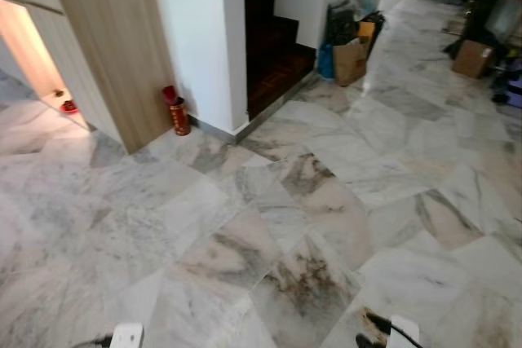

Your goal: Move the pillow to the sofa from floor

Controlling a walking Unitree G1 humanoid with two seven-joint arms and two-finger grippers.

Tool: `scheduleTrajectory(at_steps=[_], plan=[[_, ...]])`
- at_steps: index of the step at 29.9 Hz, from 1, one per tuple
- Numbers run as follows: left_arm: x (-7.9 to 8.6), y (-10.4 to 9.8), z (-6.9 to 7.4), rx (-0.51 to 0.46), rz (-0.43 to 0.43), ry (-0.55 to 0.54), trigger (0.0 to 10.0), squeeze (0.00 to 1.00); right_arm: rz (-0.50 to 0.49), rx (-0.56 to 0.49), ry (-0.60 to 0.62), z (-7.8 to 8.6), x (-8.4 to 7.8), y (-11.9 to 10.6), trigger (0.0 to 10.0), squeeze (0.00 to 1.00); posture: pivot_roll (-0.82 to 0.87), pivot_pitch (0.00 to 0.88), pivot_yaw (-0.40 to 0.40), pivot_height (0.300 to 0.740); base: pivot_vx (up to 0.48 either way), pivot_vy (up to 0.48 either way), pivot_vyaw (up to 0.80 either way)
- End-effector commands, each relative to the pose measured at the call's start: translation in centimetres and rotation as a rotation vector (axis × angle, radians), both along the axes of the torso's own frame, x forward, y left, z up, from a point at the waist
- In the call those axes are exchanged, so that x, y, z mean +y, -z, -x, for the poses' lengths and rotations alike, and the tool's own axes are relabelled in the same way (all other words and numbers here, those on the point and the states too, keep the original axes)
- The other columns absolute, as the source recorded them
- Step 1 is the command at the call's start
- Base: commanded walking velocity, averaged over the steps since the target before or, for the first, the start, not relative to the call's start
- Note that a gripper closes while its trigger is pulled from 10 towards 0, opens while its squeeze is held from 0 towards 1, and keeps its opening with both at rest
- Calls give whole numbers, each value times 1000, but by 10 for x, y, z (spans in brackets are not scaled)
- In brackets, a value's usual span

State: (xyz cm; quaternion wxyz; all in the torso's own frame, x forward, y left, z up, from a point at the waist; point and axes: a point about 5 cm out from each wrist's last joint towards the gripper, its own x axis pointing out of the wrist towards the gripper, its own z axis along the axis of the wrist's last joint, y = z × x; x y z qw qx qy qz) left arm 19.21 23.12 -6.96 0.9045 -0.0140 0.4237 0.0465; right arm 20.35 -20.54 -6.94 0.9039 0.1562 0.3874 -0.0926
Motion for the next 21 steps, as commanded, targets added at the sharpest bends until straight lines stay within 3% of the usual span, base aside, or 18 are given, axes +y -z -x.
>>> scheduleTrajectory(at_steps=[1,4,11,21], plan=[[1,5,9,34,-4,-2,10000,0,-9,29,22,9,1,5,10000,0,10,65,31,740,0,0,0],[-9,6,8,34,-23,105,10000,0,-4,34,-21,8,5,5,10000,0,6,64,30,740,0,0,0],[-13,6,6,37,-28,124,10000,0,-1,19,-68,5,9,4,10000,0,2,63,26,740,0,0,0],[-19,12,15,72,-9,123,10000,0,-10,8,-105,5,12,4,10000,0,-9,69,12,740,0,0,800]])
